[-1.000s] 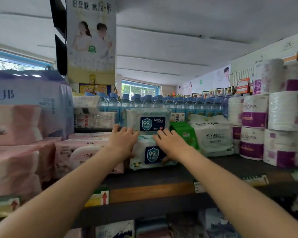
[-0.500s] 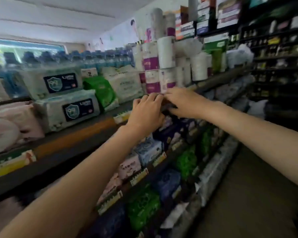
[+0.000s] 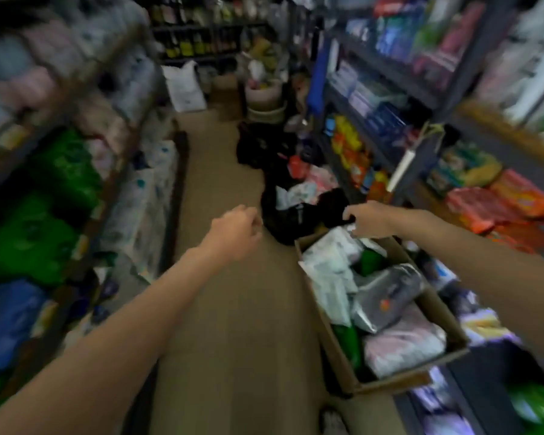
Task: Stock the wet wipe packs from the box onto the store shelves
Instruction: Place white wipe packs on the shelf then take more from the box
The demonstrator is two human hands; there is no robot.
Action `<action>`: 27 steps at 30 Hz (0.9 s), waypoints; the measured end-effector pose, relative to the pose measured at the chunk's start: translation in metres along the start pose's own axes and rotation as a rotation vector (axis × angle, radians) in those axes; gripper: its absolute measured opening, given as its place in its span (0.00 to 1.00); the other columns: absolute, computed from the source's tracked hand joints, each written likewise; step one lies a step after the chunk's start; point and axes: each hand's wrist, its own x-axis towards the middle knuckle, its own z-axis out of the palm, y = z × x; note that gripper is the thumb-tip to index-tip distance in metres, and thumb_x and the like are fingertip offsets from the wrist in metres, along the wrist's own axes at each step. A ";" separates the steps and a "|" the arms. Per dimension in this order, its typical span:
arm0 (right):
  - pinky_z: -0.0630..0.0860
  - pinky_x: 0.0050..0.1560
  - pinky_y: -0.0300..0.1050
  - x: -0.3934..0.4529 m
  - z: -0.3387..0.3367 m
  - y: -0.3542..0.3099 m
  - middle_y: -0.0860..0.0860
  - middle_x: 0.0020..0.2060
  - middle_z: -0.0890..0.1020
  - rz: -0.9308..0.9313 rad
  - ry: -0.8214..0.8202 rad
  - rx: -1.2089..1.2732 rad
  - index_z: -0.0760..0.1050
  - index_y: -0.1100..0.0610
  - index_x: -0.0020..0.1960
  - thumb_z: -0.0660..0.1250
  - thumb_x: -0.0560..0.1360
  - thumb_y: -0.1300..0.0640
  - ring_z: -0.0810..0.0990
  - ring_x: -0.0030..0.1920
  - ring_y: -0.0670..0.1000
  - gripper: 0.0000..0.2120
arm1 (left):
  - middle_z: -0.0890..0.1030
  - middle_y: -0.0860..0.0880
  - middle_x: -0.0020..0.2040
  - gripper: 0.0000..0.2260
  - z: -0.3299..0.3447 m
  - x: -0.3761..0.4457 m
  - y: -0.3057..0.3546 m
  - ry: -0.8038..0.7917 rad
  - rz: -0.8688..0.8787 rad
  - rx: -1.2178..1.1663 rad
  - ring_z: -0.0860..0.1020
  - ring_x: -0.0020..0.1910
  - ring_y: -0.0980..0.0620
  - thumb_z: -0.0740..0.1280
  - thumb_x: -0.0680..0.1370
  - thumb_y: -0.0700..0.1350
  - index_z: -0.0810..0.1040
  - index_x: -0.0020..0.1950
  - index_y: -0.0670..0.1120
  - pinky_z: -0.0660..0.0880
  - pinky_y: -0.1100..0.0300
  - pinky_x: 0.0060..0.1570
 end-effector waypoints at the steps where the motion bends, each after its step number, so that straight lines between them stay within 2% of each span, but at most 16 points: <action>1: 0.67 0.35 0.35 -0.001 0.014 0.028 0.53 0.53 0.76 0.040 -0.043 0.015 0.71 0.55 0.60 0.63 0.77 0.57 0.73 0.49 0.52 0.11 | 0.74 0.43 0.58 0.13 0.023 0.015 0.019 -0.064 0.010 0.020 0.74 0.59 0.42 0.63 0.76 0.45 0.73 0.60 0.44 0.70 0.51 0.59; 3: 0.67 0.38 0.33 0.000 0.041 0.078 0.56 0.52 0.78 0.065 -0.085 0.059 0.73 0.58 0.57 0.63 0.77 0.60 0.75 0.53 0.56 0.10 | 0.73 0.44 0.61 0.14 0.067 0.044 0.054 -0.179 0.018 0.083 0.73 0.61 0.43 0.61 0.78 0.46 0.71 0.62 0.46 0.66 0.49 0.60; 5: 0.67 0.36 0.30 0.006 0.067 0.117 0.60 0.54 0.78 0.082 -0.153 0.113 0.71 0.67 0.62 0.63 0.77 0.62 0.76 0.55 0.58 0.15 | 0.72 0.45 0.62 0.14 0.105 0.072 0.081 -0.273 0.022 0.099 0.72 0.62 0.43 0.60 0.77 0.47 0.70 0.62 0.47 0.64 0.46 0.61; 6: 0.68 0.39 0.29 0.011 0.080 0.131 0.58 0.54 0.76 0.064 -0.169 0.106 0.70 0.66 0.63 0.64 0.77 0.60 0.75 0.55 0.56 0.17 | 0.72 0.46 0.63 0.14 0.122 0.084 0.093 -0.309 0.020 0.083 0.72 0.62 0.43 0.60 0.77 0.46 0.69 0.62 0.48 0.64 0.46 0.62; 8: 0.71 0.52 0.40 0.028 0.107 0.156 0.56 0.55 0.72 0.021 -0.216 0.047 0.66 0.61 0.66 0.67 0.74 0.55 0.73 0.56 0.56 0.23 | 0.72 0.47 0.64 0.14 0.151 0.103 0.111 -0.363 0.021 0.058 0.72 0.62 0.44 0.60 0.77 0.46 0.69 0.63 0.48 0.62 0.46 0.64; 10: 0.71 0.55 0.49 0.047 0.137 0.175 0.56 0.58 0.70 -0.024 -0.239 -0.061 0.64 0.57 0.66 0.70 0.71 0.51 0.71 0.58 0.58 0.27 | 0.71 0.46 0.63 0.15 0.178 0.115 0.125 -0.395 0.043 0.097 0.71 0.62 0.44 0.60 0.78 0.46 0.69 0.65 0.47 0.63 0.48 0.63; 12: 0.70 0.57 0.51 0.062 0.162 0.187 0.55 0.60 0.69 -0.091 -0.211 -0.157 0.64 0.55 0.66 0.70 0.70 0.49 0.70 0.61 0.58 0.28 | 0.72 0.45 0.62 0.16 0.203 0.123 0.133 -0.424 0.056 0.138 0.72 0.62 0.44 0.60 0.78 0.45 0.69 0.66 0.46 0.64 0.49 0.63; 16: 0.69 0.60 0.54 0.079 0.196 0.194 0.55 0.66 0.64 -0.211 -0.175 -0.110 0.61 0.55 0.70 0.66 0.74 0.50 0.63 0.67 0.57 0.28 | 0.70 0.46 0.64 0.19 0.235 0.135 0.132 -0.491 0.027 0.126 0.70 0.63 0.43 0.62 0.77 0.44 0.68 0.68 0.47 0.67 0.50 0.60; 21: 0.67 0.55 0.47 0.097 0.212 0.182 0.53 0.62 0.67 -0.272 -0.112 0.061 0.65 0.55 0.66 0.66 0.74 0.50 0.65 0.65 0.55 0.23 | 0.63 0.51 0.73 0.27 0.255 0.138 0.106 -0.555 -0.063 0.159 0.63 0.70 0.46 0.61 0.76 0.36 0.61 0.73 0.49 0.65 0.51 0.65; 24: 0.67 0.62 0.48 0.109 0.216 0.169 0.54 0.62 0.68 -0.257 -0.156 0.238 0.66 0.55 0.66 0.67 0.74 0.51 0.66 0.64 0.55 0.23 | 0.63 0.49 0.74 0.27 0.257 0.135 0.093 -0.567 -0.160 0.112 0.63 0.70 0.45 0.60 0.76 0.34 0.60 0.74 0.48 0.64 0.52 0.65; 27: 0.67 0.63 0.50 0.120 0.215 0.153 0.55 0.62 0.68 -0.267 -0.161 0.346 0.67 0.54 0.66 0.67 0.74 0.52 0.66 0.64 0.56 0.23 | 0.63 0.48 0.73 0.26 0.254 0.132 0.085 -0.548 -0.196 0.090 0.63 0.69 0.43 0.59 0.76 0.34 0.62 0.73 0.48 0.64 0.51 0.65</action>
